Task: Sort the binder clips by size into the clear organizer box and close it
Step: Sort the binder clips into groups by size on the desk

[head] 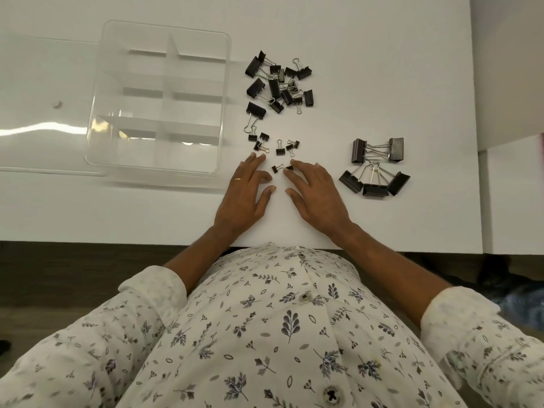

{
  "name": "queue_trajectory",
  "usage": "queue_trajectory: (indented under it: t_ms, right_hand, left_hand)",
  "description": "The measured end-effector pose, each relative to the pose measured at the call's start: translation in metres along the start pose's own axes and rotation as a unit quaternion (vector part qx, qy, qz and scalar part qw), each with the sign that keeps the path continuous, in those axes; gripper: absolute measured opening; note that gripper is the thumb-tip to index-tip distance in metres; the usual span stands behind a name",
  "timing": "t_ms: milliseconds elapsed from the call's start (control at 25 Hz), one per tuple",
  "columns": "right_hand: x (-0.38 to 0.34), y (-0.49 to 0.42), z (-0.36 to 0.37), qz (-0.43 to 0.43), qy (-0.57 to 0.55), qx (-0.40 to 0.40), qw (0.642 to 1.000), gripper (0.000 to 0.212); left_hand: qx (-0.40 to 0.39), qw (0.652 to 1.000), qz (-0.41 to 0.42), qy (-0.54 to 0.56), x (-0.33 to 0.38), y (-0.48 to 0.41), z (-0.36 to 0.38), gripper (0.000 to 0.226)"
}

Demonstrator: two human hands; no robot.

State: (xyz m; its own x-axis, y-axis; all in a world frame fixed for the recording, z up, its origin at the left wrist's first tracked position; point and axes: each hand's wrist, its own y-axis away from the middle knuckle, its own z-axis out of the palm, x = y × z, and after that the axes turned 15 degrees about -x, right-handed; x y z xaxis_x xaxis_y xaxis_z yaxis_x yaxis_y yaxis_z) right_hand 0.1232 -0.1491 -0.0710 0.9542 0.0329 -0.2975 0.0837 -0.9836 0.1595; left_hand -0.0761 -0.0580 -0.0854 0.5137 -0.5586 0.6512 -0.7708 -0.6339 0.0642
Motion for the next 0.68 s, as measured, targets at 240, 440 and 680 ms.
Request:
queue_trajectory:
  t_ms: [240,440,680]
  right_hand:
    - [0.007,-0.029,-0.011,0.044,-0.008,-0.031,0.999,0.065]
    - [0.014,-0.019,-0.009,0.044,-0.028,-0.031,0.998,0.065]
    - [-0.004,0.002,0.005,0.015,-0.026,-0.038,0.999,0.064]
  left_hand:
    - [-0.001,1.000,-0.001,-0.023,0.002,0.000,-0.001,0.025]
    - [0.005,1.000,-0.010,0.006,0.003,0.000,0.000,0.019]
    - [0.036,0.998,-0.023,0.038,0.004,0.000,0.000,0.017]
